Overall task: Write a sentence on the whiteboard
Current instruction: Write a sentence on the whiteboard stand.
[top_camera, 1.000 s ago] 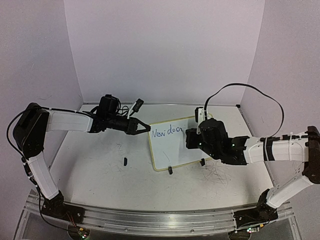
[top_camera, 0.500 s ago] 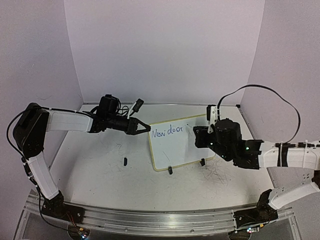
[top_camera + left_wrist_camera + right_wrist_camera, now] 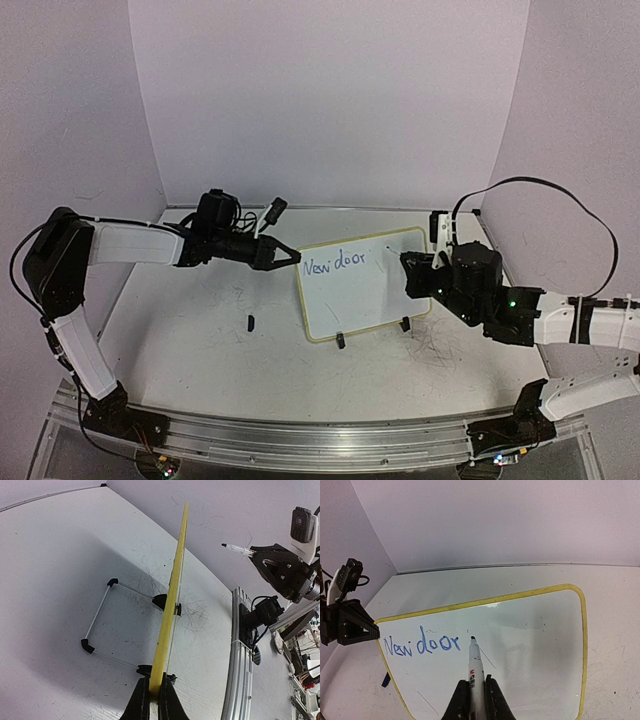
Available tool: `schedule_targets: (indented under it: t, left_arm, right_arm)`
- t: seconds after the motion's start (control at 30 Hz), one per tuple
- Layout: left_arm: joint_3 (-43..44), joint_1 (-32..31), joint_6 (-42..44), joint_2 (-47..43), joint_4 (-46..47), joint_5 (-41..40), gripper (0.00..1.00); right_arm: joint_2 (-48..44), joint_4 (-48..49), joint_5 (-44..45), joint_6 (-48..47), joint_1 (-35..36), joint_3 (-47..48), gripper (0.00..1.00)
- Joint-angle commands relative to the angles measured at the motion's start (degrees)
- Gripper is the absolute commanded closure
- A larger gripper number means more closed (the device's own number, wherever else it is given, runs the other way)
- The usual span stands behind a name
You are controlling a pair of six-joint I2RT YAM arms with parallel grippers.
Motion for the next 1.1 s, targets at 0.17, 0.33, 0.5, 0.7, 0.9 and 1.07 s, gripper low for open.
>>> schedule_targets:
  t: [0.17, 0.33, 0.5, 0.7, 0.9, 1.07]
  left_arm:
    - [-0.2, 0.2, -0.1, -0.8, -5.5, -3.4, 1.0]
    - [-0.1, -0.1, -0.2, -0.9, -5.5, -4.0, 1.0]
    - [0.7, -0.1, 0.7, -1.0, -5.8, -4.7, 1.0]
    - [0.4, -0.1, 1.8, -1.0, -6.1, -5.0, 1.0]
    - [0.5, -0.1, 2.1, -0.9, -6.1, -5.0, 1.0]
    - [0.6, -0.2, 2.1, -0.5, -6.1, -4.7, 1.0]
  right_arm:
    - [0.2, -0.6, -0.4, -3.5, -0.4, 0.4, 1.0]
    - [0.4, -1.3, -0.2, -5.0, -0.4, 0.8, 1.0]
    - [1.1, -1.4, -0.3, -5.6, -0.4, 1.7, 1.0]
    - [2.0, -1.4, -1.7, -6.7, -0.4, 2.5, 1.0]
    - [2.4, -1.5, -2.0, -6.9, -0.4, 2.7, 1.0]
    - [2.2, -1.6, -0.4, -6.2, -0.4, 2.3, 1.0]
